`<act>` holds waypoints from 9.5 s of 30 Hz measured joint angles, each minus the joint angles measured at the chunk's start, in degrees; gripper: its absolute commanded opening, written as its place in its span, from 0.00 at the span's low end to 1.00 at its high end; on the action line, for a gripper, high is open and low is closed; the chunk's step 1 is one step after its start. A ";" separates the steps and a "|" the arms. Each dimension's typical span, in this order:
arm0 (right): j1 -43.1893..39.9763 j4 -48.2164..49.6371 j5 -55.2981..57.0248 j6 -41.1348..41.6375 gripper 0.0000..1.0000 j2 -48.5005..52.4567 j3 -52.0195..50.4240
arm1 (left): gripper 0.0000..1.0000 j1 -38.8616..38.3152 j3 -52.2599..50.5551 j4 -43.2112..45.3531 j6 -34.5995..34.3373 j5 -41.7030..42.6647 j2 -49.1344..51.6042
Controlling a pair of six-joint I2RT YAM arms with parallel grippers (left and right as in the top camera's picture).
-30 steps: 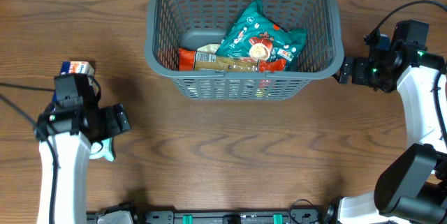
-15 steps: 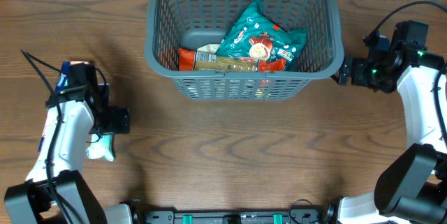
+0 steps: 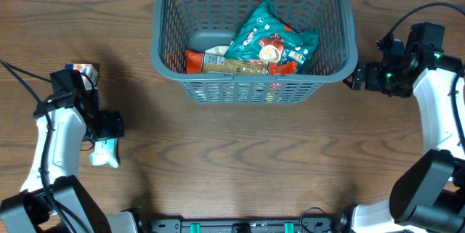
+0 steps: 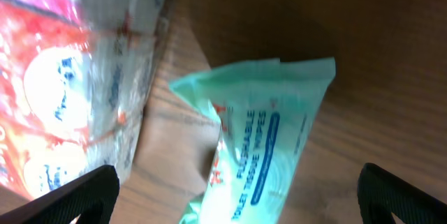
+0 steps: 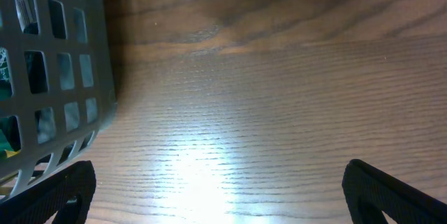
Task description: Pack container
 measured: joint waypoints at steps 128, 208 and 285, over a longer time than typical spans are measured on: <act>0.00 0.74 -0.02 -0.02 0.99 0.00 0.00 | 0.80 10.45 48.78 -24.13 5.55 -0.44 1.40; 0.00 -0.83 0.00 -0.04 0.99 0.00 0.00 | 0.06 -10.86 72.78 -29.44 8.52 11.21 13.60; 0.00 -4.66 4.07 -1.29 0.99 -16.15 22.47 | 0.99 -16.74 81.26 -40.68 4.66 3.63 6.62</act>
